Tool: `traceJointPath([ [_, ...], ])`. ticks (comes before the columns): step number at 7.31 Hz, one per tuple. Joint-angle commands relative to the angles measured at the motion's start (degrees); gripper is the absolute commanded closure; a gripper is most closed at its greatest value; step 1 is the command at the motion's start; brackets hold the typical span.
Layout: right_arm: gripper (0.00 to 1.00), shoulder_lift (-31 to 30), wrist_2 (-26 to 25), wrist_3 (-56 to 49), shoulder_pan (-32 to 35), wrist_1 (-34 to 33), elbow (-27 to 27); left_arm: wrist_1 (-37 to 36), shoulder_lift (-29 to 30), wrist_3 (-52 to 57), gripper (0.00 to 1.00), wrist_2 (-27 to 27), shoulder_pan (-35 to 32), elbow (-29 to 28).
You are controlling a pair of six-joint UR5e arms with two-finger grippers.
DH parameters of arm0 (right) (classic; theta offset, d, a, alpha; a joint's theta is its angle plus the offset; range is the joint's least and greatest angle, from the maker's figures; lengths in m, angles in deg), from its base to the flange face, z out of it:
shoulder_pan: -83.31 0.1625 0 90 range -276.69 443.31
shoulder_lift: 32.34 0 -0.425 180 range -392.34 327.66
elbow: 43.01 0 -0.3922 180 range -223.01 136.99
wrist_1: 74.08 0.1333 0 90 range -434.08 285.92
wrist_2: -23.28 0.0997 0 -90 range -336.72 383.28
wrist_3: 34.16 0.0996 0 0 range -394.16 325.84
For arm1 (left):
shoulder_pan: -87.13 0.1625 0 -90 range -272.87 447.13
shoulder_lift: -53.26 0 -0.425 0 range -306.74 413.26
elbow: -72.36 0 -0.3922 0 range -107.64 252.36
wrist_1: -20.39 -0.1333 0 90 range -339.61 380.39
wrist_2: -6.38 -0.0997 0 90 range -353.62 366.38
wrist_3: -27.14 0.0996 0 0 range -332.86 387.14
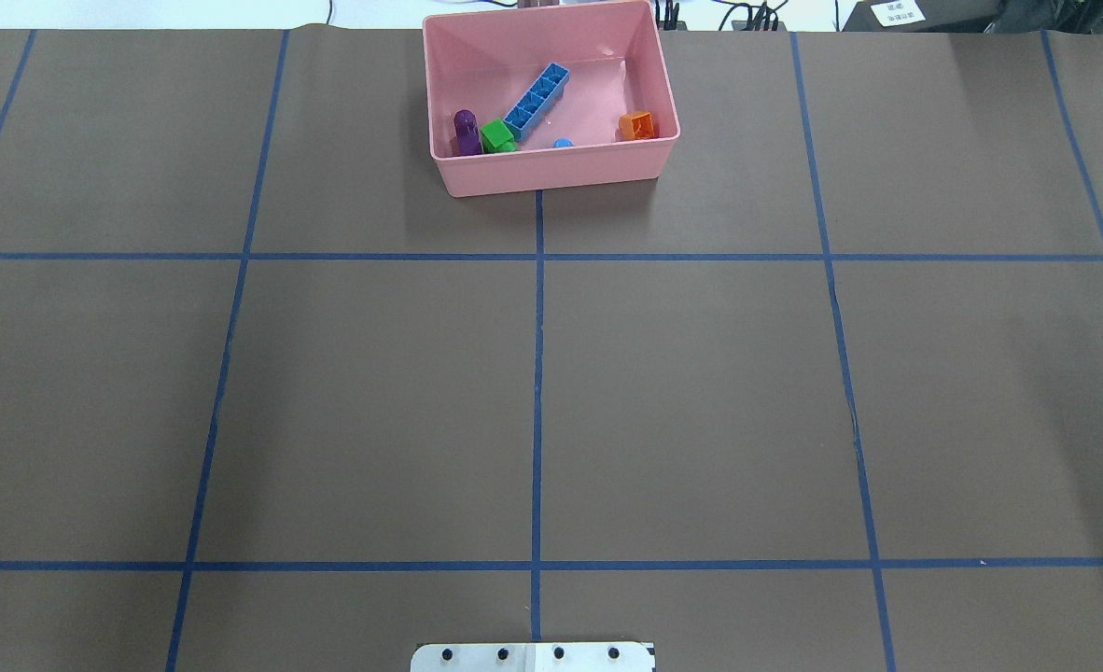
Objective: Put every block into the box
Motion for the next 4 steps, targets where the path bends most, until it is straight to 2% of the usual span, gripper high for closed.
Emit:
traceJointPath([
  [1,0.00,-0.6,-0.9,-0.1,0.0,0.1,0.3,0.0,-0.1,0.0,0.00,0.0,0.0,0.1],
  [4,0.00,-0.2,-0.6,0.0,0.0,0.1,-0.2,0.0,-0.2,0.0,0.00,0.0,0.0,0.1],
])
